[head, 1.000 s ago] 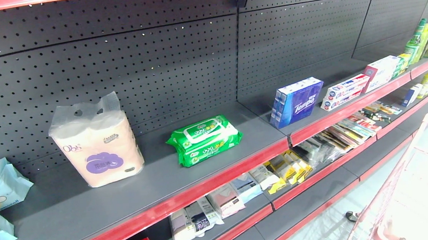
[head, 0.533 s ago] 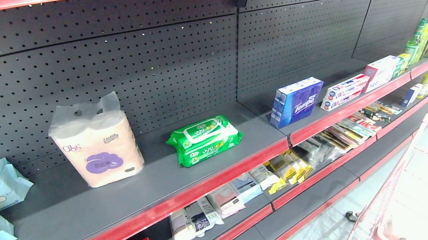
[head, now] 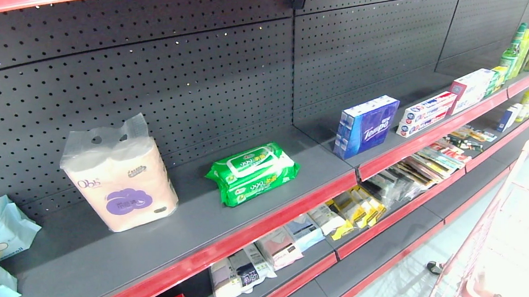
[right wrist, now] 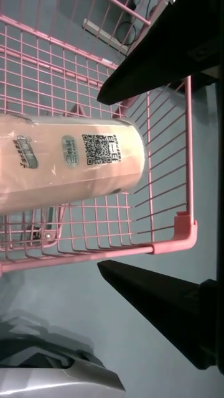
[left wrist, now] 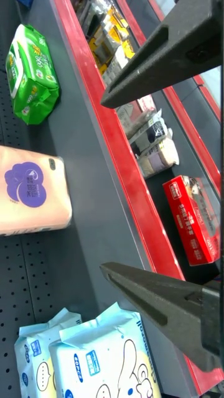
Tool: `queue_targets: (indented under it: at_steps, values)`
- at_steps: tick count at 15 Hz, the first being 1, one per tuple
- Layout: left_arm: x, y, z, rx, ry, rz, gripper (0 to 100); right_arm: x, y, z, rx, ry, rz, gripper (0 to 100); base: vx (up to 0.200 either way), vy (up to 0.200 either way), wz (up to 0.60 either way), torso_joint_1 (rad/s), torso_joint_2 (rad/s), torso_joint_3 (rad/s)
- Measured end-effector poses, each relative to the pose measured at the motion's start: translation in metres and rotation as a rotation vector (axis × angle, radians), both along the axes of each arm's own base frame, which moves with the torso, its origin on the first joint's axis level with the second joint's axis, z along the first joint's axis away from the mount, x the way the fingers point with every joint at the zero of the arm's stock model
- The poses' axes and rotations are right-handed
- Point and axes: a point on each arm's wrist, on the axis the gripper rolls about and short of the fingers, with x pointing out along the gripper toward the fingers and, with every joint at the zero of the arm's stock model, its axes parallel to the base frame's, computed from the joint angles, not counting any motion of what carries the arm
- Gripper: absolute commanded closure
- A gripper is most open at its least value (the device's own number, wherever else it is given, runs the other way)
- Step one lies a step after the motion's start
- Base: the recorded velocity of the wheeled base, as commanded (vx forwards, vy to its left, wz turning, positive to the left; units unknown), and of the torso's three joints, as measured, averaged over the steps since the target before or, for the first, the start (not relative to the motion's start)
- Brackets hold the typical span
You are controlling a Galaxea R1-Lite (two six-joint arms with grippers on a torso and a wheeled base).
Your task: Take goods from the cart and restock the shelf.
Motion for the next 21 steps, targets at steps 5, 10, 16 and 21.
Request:
queue_targets:
  at_steps: [5, 10, 16, 21]
  values:
    - [0.000, 0.000, 0.000, 0.000, 0.000, 0.000, 0, 0.001, -0.002, -0.001, -0.002, -0.002, -0.001, 0, 0.000, 0.000, 0.00, -0.039, 0.07, 0.039]
    - [0.000, 0.000, 0.000, 0.000, 0.000, 0.000, 0, 0.001, -0.002, -0.001, -0.001, 0.000, 0.001, 0, 0.000, 0.000, 0.00, -0.141, 0.31, 0.163]
    - [0.000, 0.000, 0.000, 0.000, 0.000, 0.000, 0, 0.007, -0.008, 0.001, -0.025, -0.019, 0.006, 0, 0.000, 0.000, 0.00, -0.154, 0.34, 0.181]
    - [0.000, 0.000, 0.000, 0.000, 0.001, 0.000, 0, 0.014, -0.018, 0.001, -0.051, -0.035, 0.015, 0, 0.000, 0.000, 0.00, -0.136, 0.31, 0.162]
